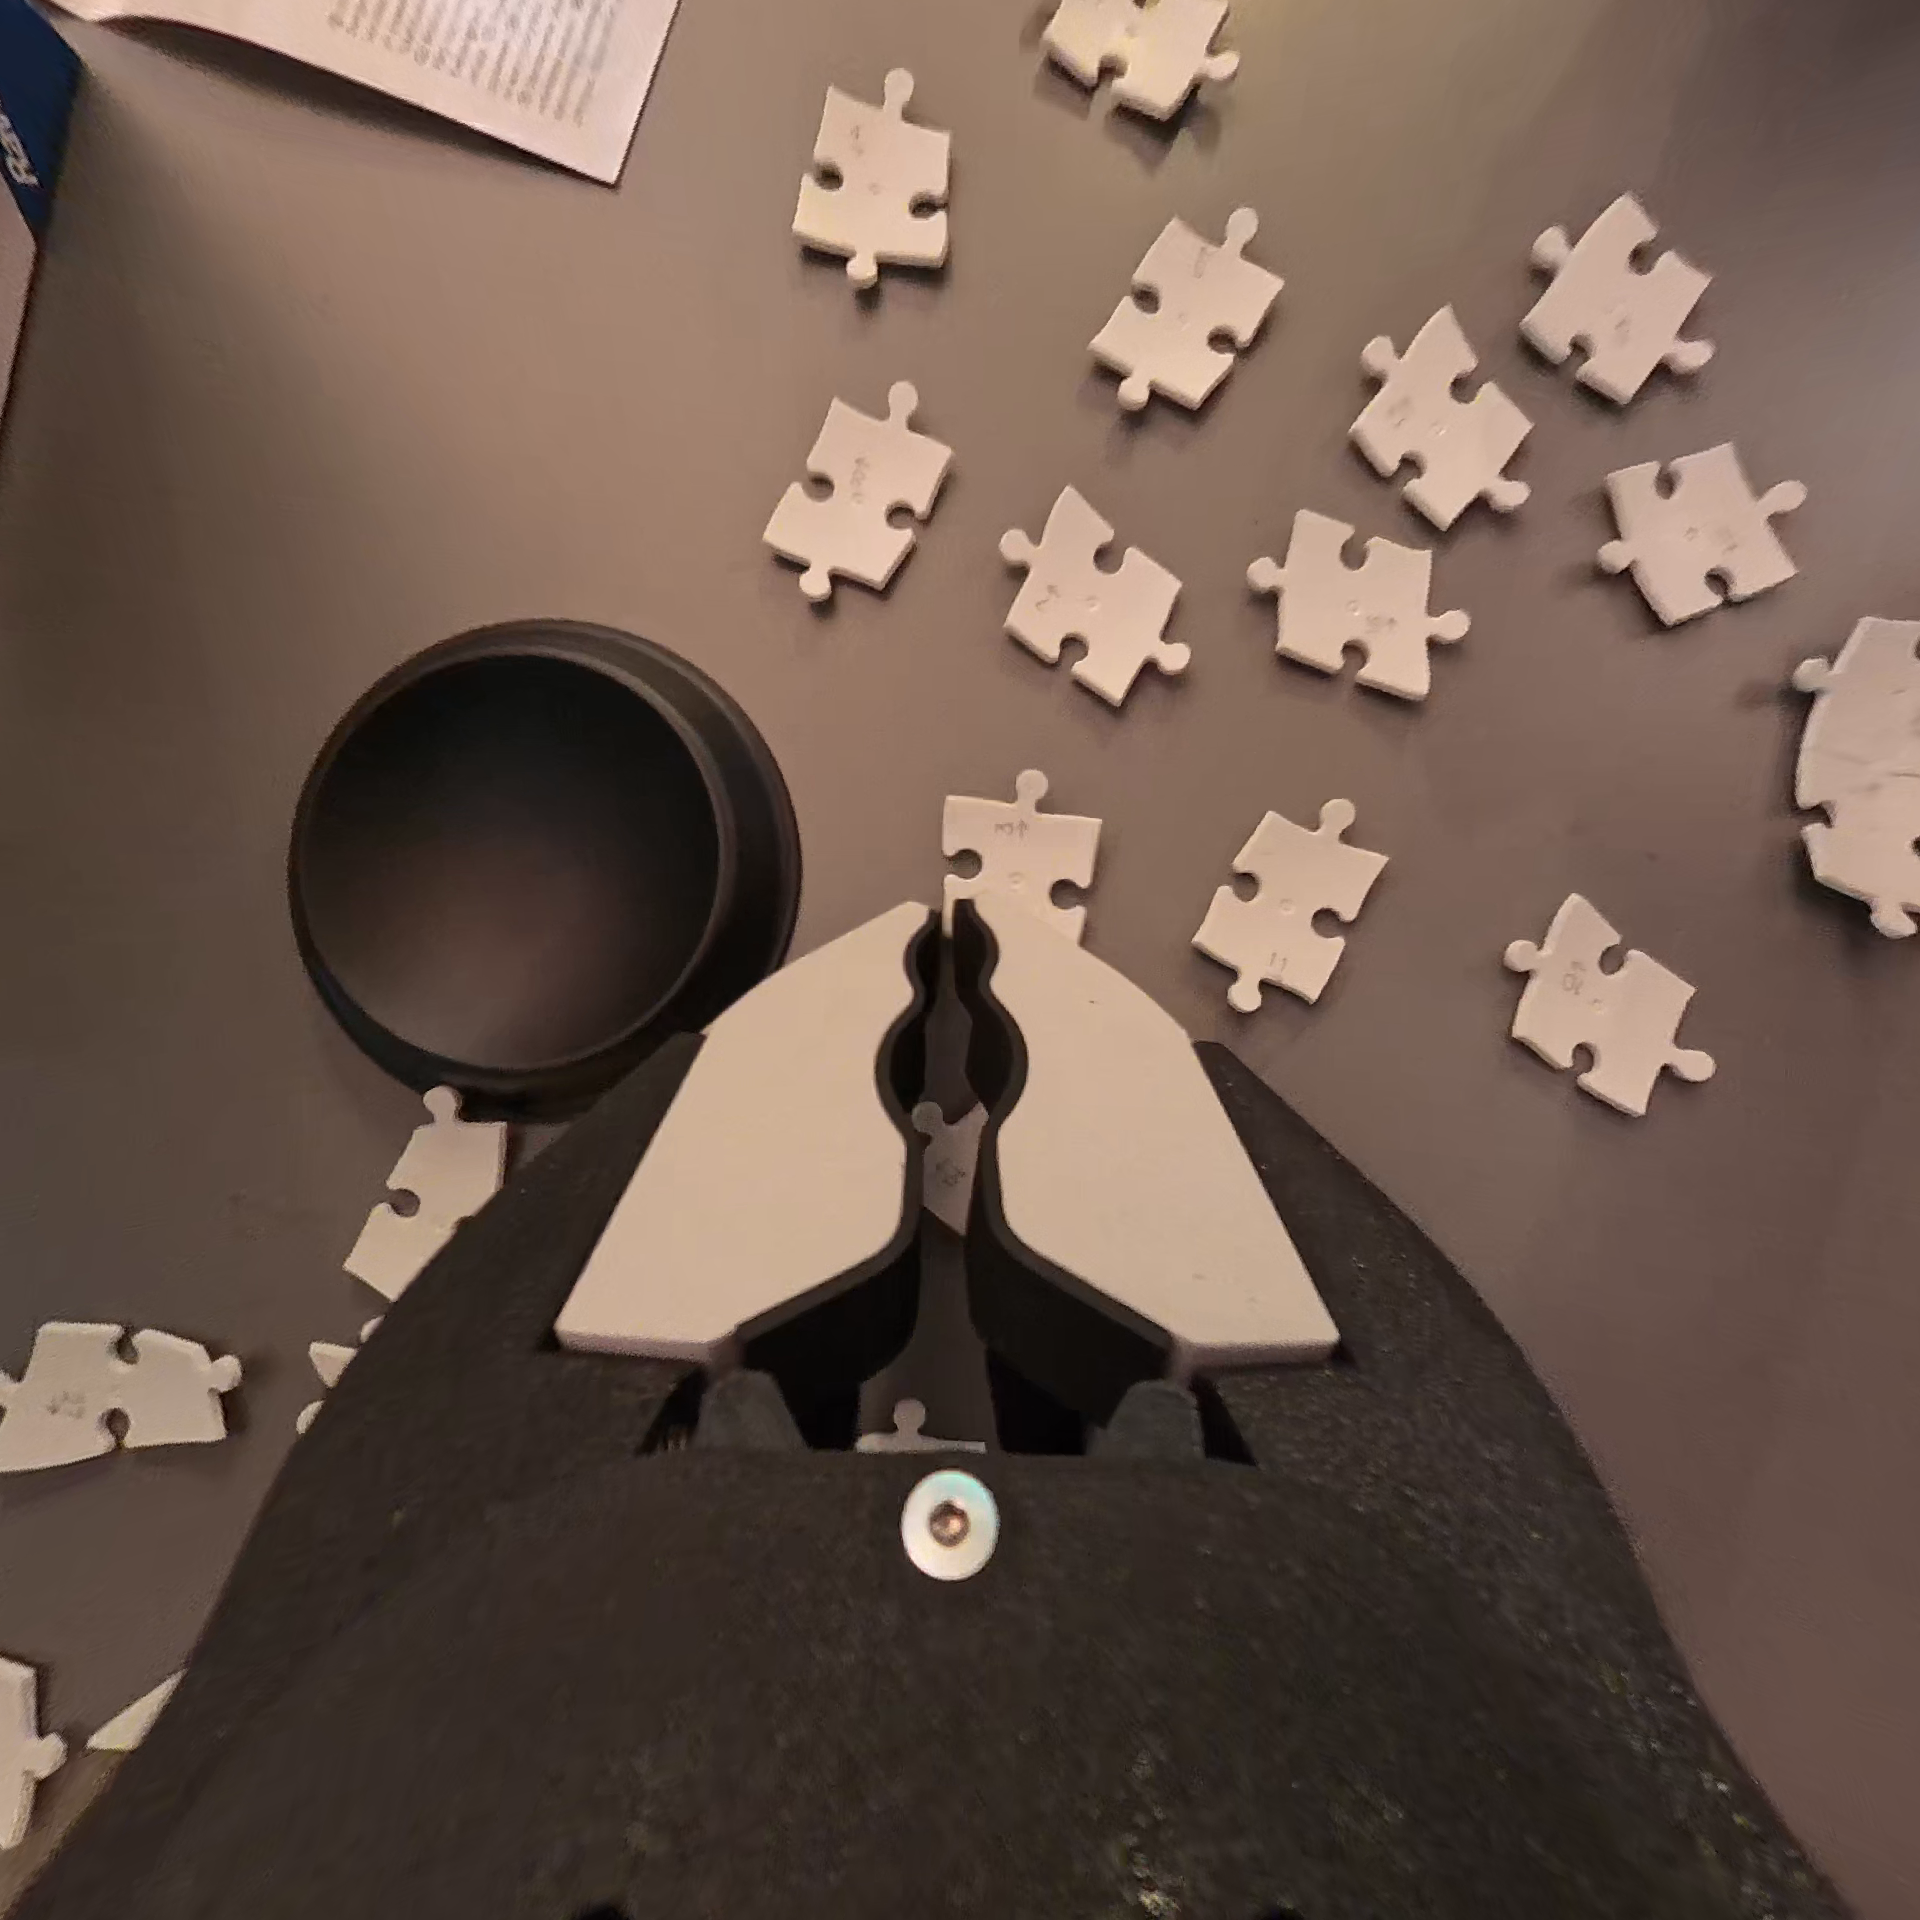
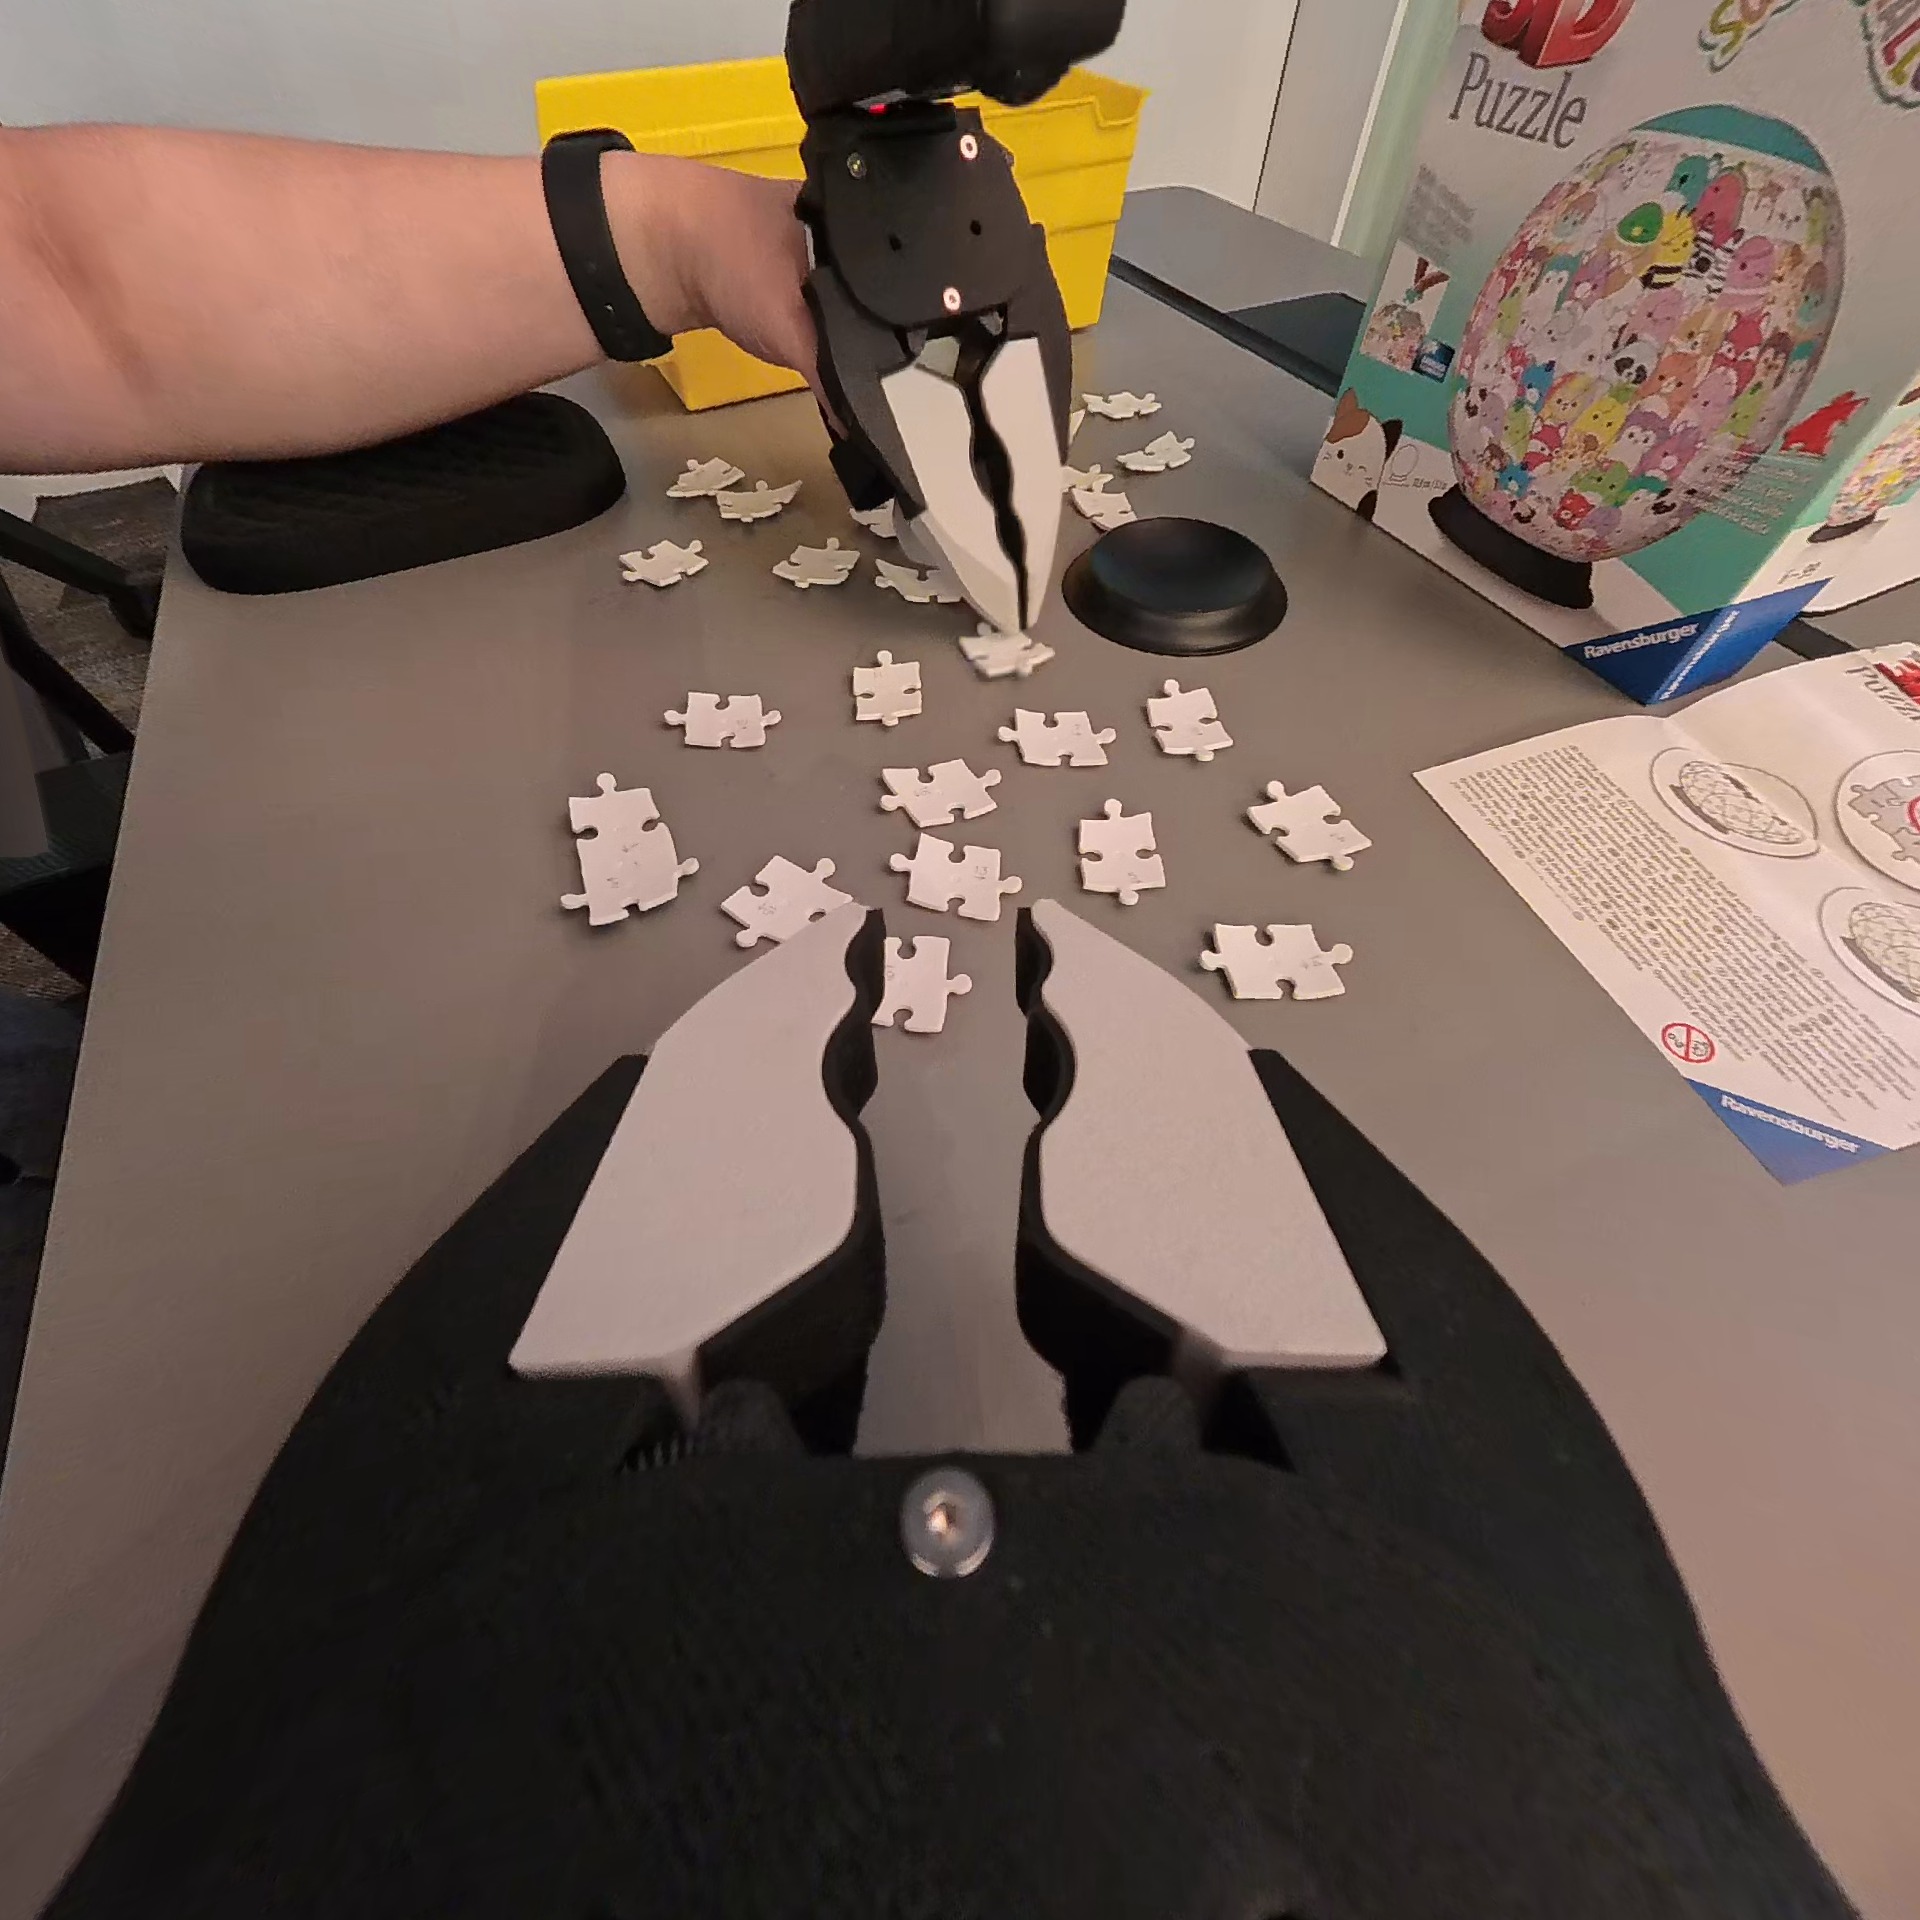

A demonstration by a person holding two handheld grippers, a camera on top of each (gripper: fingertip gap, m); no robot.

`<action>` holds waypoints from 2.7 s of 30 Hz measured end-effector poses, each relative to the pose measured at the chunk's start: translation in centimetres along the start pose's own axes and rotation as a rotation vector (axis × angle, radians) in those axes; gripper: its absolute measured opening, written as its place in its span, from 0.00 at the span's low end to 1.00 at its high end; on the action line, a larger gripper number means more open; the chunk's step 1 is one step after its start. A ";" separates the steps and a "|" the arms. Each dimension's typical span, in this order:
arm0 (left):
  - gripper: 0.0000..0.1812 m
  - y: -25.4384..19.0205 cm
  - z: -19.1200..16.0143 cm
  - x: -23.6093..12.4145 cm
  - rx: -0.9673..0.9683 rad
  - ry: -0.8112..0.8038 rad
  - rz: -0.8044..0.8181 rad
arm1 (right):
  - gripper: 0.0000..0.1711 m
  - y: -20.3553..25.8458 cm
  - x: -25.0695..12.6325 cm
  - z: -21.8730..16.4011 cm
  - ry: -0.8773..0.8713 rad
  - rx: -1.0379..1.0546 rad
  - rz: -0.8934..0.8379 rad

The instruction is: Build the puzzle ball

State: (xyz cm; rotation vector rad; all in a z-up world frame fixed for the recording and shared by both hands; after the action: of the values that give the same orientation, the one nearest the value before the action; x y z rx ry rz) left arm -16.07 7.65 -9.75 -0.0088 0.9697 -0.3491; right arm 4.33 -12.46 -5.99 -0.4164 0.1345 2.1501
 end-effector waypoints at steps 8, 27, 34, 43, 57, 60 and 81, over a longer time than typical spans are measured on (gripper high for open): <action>0.00 -0.4 0.1 -0.3 -0.026 -0.036 -0.055 | 0.15 -0.1 0.0 0.0 -0.003 0.007 0.002; 0.22 -2.0 1.3 1.3 -0.147 0.052 0.116 | 0.15 0.1 0.0 0.0 0.001 0.000 0.007; 0.17 -2.7 1.2 1.3 -0.049 0.077 0.062 | 0.15 0.2 0.0 -0.1 0.007 -0.008 0.011; 0.24 -2.6 1.0 0.9 0.014 0.119 0.080 | 0.15 0.4 0.0 -0.1 0.015 -0.017 0.020; 0.19 -2.0 1.6 0.7 0.064 0.140 -0.002 | 0.15 0.2 0.0 -0.2 0.013 -0.002 0.025; 0.19 -2.8 2.5 -0.2 0.088 0.094 -0.018 | 0.15 0.2 0.0 -0.2 0.012 0.000 0.026; 0.19 -18.0 -3.0 0.6 0.308 0.255 -0.271 | 0.15 0.1 0.1 -0.2 0.014 0.008 0.026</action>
State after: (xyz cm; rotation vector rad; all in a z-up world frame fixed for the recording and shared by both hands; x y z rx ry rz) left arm -23.34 -9.10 -9.01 0.1905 1.1606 -0.7606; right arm 4.22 -12.53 -6.23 -0.4277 0.1570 2.1716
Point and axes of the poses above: each gripper's, where its closed fingertips meet, x out along the fingers, z out of its top, y = z × x across the jaws, the point moved 7 cm from there along -x, back along the fingers, and after that the axes turned 11 degrees about -z, right-handed, at the moved point
